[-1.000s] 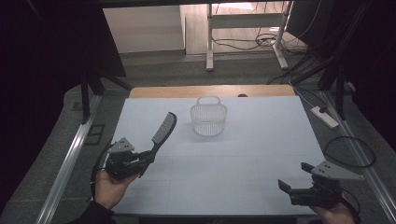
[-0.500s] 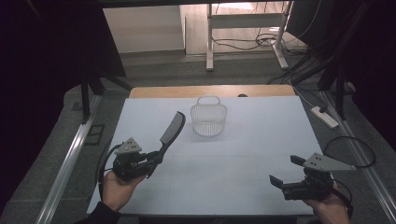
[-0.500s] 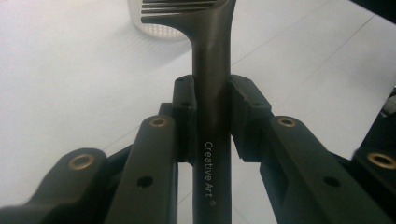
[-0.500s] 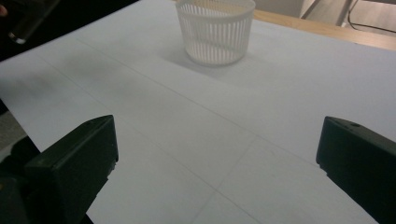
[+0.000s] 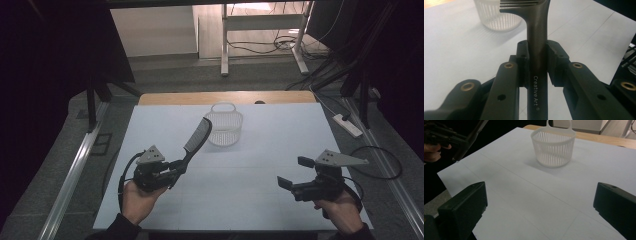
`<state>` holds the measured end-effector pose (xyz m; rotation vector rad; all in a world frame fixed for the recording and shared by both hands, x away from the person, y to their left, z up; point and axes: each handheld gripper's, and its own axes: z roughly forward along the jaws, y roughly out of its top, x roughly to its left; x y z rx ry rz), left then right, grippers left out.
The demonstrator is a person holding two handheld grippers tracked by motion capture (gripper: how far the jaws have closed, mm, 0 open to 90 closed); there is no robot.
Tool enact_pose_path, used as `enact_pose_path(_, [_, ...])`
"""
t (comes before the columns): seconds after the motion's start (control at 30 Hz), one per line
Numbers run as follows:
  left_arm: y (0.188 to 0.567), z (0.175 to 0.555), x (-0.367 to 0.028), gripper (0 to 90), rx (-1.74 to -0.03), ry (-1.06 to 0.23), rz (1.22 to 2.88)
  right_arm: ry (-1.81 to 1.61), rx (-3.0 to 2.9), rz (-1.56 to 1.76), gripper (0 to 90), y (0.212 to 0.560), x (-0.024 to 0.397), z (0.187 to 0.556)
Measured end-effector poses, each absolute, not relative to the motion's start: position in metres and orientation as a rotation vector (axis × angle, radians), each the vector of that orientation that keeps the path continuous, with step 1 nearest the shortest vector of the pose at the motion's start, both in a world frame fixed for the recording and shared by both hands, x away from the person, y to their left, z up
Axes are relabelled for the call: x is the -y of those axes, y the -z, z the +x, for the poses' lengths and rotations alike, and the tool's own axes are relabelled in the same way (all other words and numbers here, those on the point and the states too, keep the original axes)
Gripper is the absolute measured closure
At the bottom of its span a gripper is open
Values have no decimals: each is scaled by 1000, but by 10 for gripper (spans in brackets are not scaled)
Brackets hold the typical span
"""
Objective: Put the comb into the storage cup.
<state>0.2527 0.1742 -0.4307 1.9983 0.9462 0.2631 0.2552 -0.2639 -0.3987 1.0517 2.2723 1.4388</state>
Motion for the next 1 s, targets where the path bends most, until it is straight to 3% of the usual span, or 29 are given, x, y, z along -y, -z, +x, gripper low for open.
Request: enact_pose_path(1.0, [430,264,-127,730,-865,-268,2013,-1523,-2369,1062,0,394,218,296])
